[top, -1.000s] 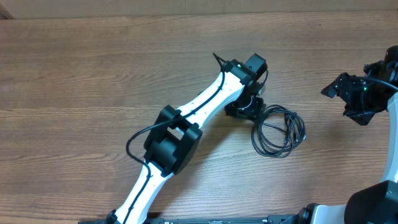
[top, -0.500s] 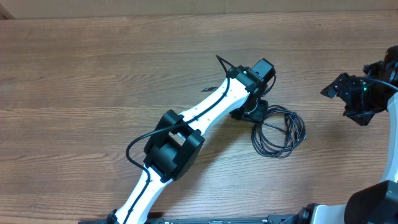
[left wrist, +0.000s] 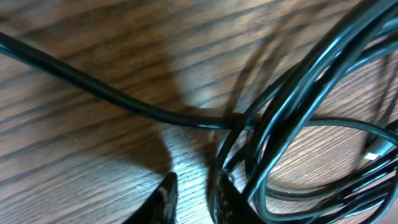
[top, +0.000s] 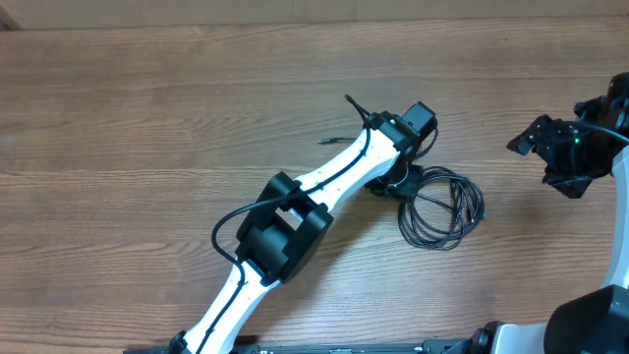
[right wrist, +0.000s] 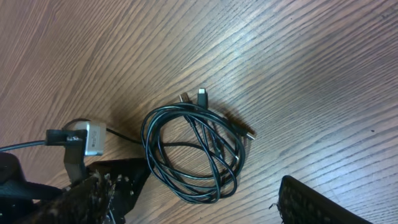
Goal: Untangle cables
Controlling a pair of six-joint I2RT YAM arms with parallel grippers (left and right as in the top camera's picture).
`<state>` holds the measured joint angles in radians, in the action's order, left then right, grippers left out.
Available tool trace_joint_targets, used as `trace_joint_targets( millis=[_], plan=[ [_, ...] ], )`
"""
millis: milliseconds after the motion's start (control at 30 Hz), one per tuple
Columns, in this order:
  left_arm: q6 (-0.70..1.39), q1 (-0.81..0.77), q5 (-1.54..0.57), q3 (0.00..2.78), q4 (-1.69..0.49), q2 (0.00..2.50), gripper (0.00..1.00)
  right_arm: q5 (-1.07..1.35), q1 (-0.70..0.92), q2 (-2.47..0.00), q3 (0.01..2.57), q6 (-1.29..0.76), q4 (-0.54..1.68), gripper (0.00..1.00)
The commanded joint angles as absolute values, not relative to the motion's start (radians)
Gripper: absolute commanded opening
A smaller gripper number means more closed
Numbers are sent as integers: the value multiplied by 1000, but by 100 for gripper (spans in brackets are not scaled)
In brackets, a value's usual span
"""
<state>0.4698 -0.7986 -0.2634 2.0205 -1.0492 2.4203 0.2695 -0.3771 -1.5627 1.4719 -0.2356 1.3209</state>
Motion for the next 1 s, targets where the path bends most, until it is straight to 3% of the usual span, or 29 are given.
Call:
trace_joint_targets(
  millis=[0, 67, 167, 467, 967],
  plan=[
    [463, -801, -259, 2019, -1048, 2433, 32, 263, -375, -1552, 1486, -230, 1318, 85],
    [448, -788, -258, 2034, -1072, 2429, 42, 263, -375, -1552, 1486, -230, 1315, 85],
    [421, -763, -258, 2072, -1126, 2415, 48, 263, -375, -1552, 1486, -230, 1312, 85],
    [297, -776, -339, 2085, -1142, 2395, 47, 263, -375, -1552, 1486, -230, 1319, 85],
    [298, -813, -320, 2040, -1034, 2395, 43, 263, -375, -1552, 1485, -229, 1317, 85]
  ],
)
